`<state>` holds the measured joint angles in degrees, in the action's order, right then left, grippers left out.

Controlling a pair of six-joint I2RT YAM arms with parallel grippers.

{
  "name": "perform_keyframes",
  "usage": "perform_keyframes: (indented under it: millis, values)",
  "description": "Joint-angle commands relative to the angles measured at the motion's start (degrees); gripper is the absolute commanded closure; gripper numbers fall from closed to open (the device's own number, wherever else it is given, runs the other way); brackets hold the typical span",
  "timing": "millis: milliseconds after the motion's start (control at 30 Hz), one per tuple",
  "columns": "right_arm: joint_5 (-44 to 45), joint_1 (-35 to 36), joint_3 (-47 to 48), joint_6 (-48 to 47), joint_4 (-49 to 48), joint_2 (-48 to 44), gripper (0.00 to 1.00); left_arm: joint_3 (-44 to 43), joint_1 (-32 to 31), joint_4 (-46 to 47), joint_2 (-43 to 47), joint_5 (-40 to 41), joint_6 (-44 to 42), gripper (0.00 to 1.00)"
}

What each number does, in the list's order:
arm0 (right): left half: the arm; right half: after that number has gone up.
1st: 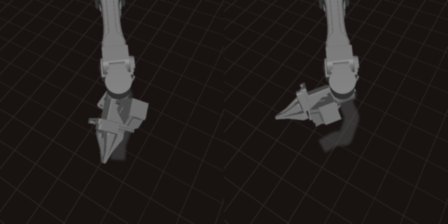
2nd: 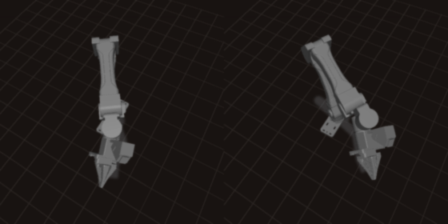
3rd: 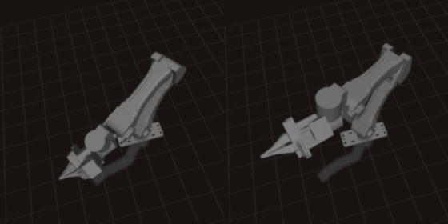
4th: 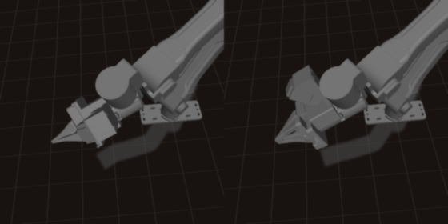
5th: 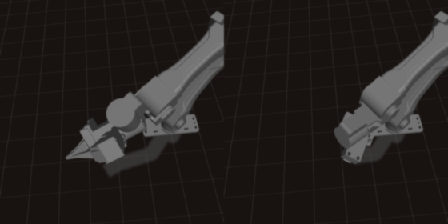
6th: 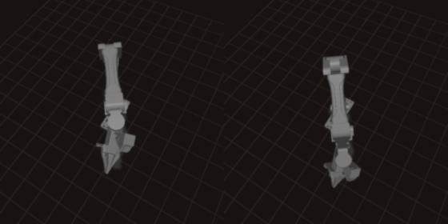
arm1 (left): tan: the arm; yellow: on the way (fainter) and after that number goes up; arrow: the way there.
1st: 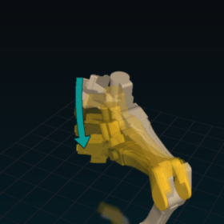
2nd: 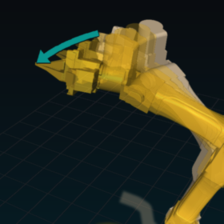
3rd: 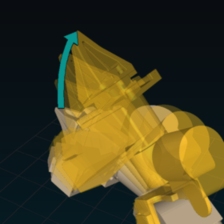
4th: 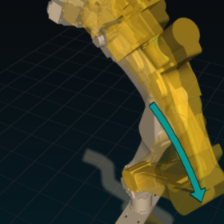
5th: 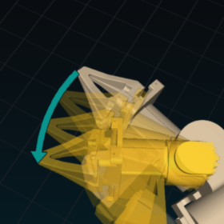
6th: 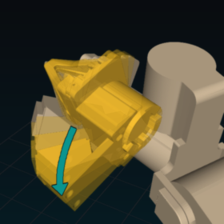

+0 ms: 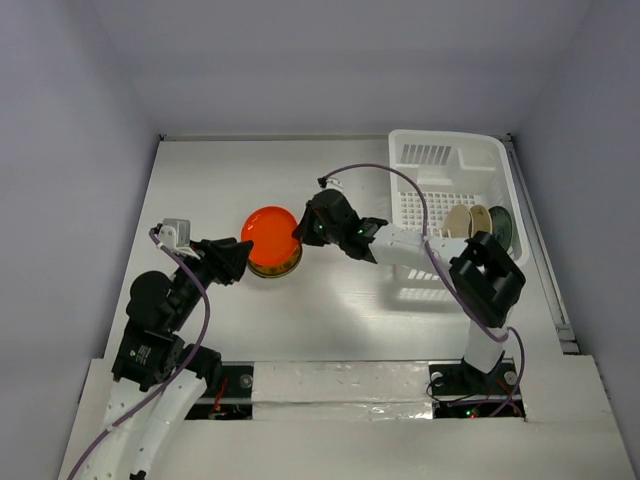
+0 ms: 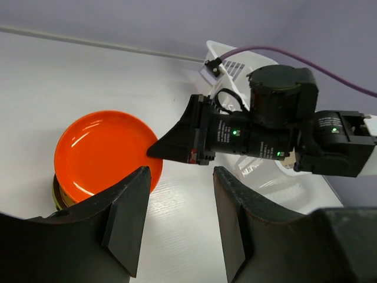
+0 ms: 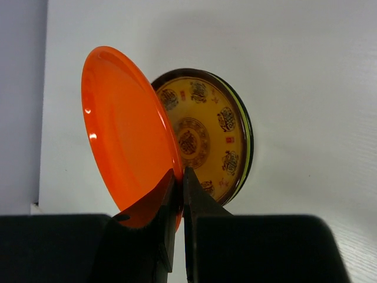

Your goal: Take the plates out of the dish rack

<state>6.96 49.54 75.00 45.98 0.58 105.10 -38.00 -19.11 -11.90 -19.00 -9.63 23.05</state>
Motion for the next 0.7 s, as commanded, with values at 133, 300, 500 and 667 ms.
perform_keyframes:
  millis: [133,300,500,667]
  values:
    - [-2.82,0.3,-1.61,4.03,-6.82,2.92,0.85,0.21,0.74,1.97,-0.95,-0.22,0.16,0.56]
    - [-2.92,0.91,-3.11,4.04,-5.95,3.1,0.75,0.38,0.74,2.14,-1.21,-0.92,0.24,0.56]
    - [-0.46,1.44,-1.79,0.61,-0.77,1.34,0.38,0.29,0.74,2.06,-1.39,-0.92,0.15,0.56]
    - [6.21,1.44,-2.4,-3.34,4.51,-5.86,0.22,0.38,0.74,2.15,-1.3,-0.74,0.24,0.56]
